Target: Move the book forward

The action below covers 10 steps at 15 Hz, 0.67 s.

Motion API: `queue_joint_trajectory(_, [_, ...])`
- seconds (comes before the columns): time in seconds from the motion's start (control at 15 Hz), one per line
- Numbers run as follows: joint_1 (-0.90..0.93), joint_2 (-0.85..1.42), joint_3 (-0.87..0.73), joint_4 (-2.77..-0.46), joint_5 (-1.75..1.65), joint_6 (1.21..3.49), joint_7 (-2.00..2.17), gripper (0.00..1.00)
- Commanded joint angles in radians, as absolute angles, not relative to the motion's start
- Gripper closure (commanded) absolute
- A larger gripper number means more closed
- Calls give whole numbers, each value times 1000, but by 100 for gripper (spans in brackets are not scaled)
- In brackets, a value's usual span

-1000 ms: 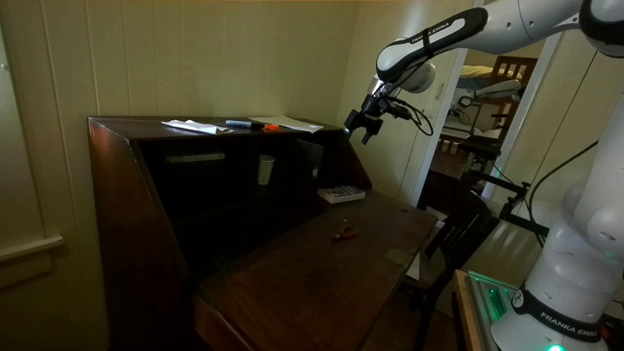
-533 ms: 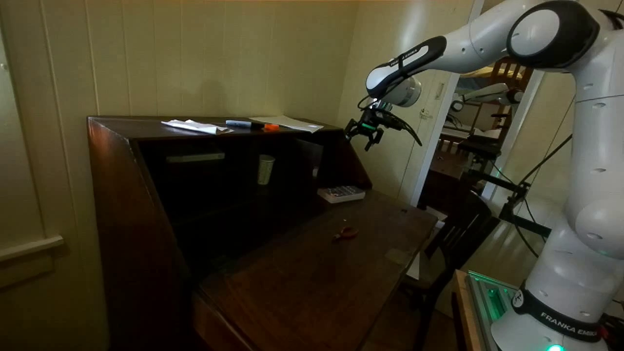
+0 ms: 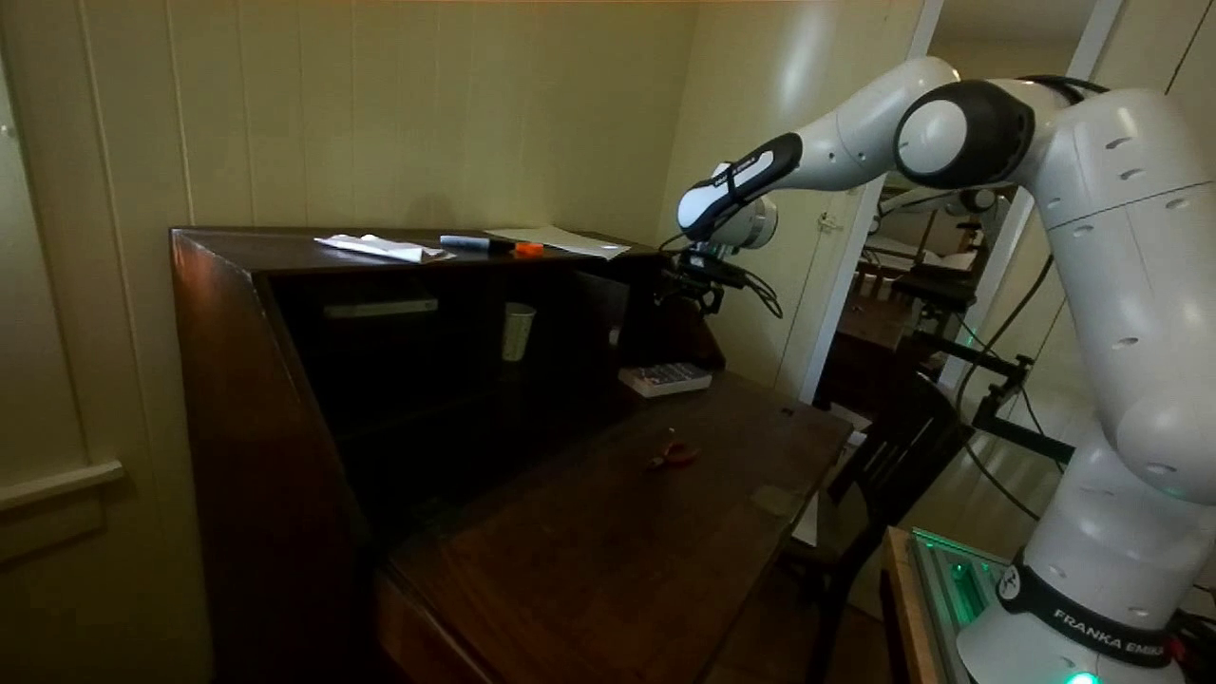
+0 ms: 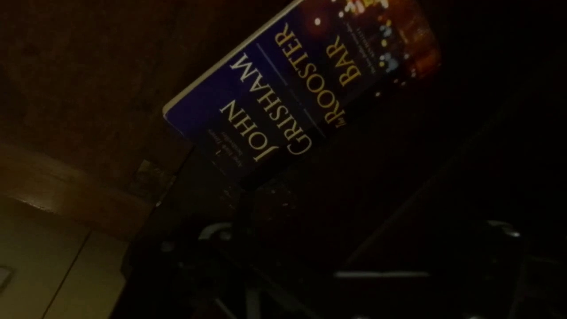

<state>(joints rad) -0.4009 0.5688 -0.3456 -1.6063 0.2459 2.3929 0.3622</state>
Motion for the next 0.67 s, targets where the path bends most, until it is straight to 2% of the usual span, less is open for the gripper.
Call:
queue_joint_trajectory(0.0, [-387,682,-360,-1469,215,2357,491,0])
queue_joint_trajectory(0.6, [-465,801,-271,-1378,218,2438,220,0])
